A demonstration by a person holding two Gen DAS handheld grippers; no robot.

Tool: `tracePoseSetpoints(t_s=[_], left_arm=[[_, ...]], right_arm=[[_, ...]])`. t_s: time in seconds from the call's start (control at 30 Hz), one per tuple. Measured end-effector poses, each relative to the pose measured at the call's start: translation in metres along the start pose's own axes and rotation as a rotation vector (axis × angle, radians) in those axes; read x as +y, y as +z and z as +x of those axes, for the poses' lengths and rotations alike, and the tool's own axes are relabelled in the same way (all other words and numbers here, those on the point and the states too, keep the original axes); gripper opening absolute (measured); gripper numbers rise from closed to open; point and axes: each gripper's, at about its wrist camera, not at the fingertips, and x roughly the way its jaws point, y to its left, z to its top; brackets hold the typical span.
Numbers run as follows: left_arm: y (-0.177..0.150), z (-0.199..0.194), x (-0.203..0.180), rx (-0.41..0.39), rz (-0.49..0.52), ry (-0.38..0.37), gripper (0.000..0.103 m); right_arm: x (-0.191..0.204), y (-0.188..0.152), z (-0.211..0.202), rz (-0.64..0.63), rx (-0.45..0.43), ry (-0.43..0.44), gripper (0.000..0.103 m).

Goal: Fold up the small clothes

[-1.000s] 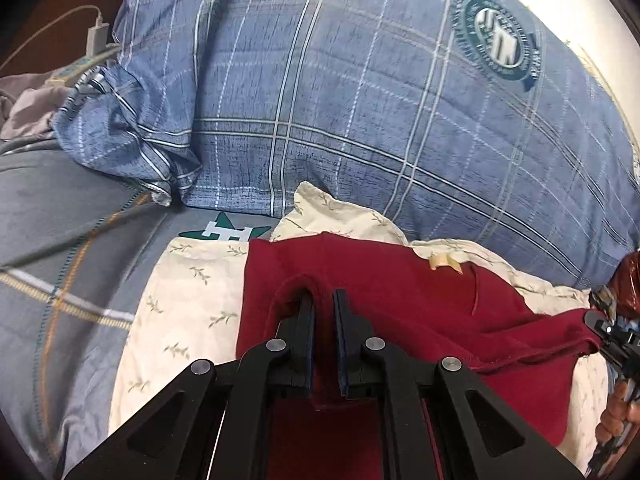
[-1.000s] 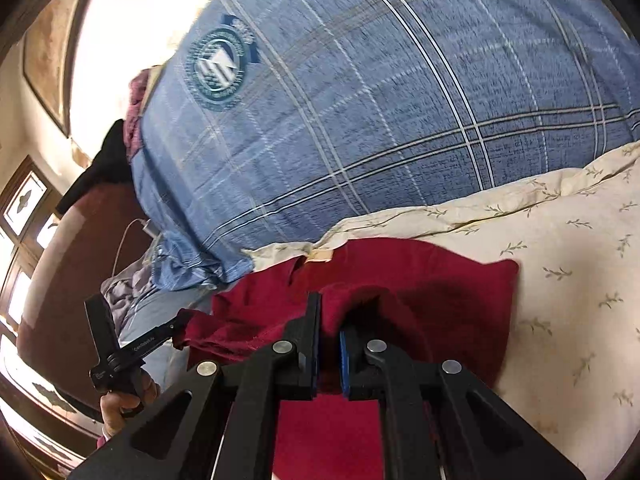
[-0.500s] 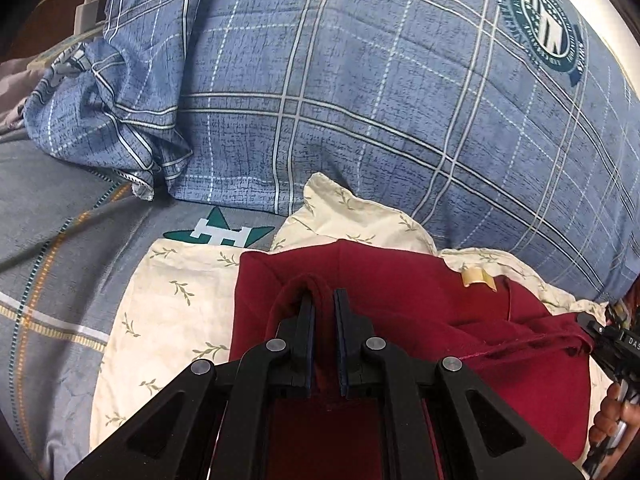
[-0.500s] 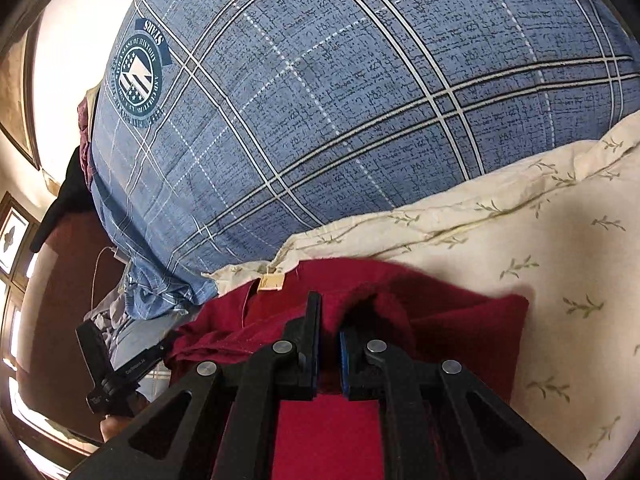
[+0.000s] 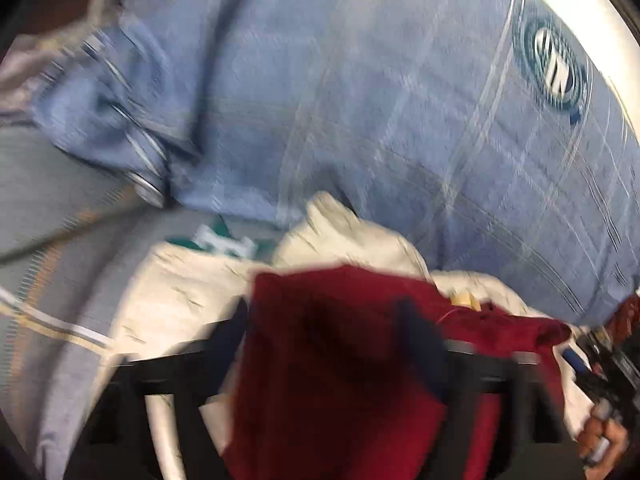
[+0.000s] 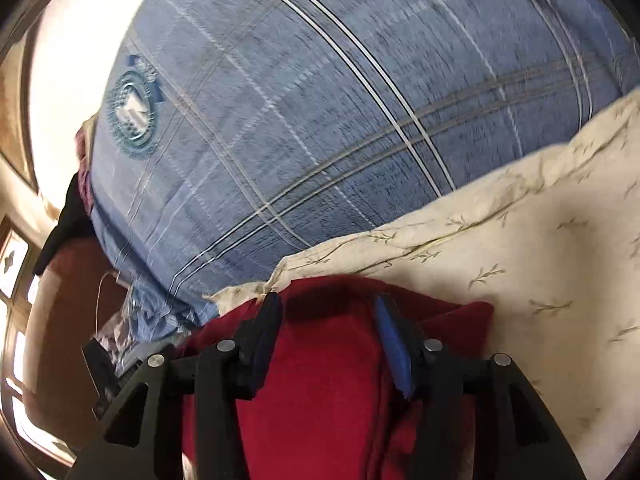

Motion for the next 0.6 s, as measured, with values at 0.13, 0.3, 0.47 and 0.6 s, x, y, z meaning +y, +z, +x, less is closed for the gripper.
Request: tracePoseSetpoints(t_s=[0.13, 0.3, 0.47, 0.6], left_arm=[[0.004, -0.021, 0.011, -0.047, -0.017, -0.006, 0.083], [0.0, -0.009, 0.006, -0.013, 0.007, 0.054, 0.083], [-0.006, 0.041, -0.012, 0.076, 0.084, 0.136, 0.082], [-0.01, 0.075, -0.011, 0.136, 0.09, 0.19, 0.083]], right_arm=[[0.032, -0.011, -0.007, -0.182, 0.044, -0.055, 0.048], [0.061, -0.015, 0.017, -0.294, 0.062, -0.098, 0.046], [0.045, 0.0, 0.068, -0.259, 0.088, -0.199, 0.046], [0.006, 0.011, 0.089, -0.128, 0.07, -0.222, 0.046]])
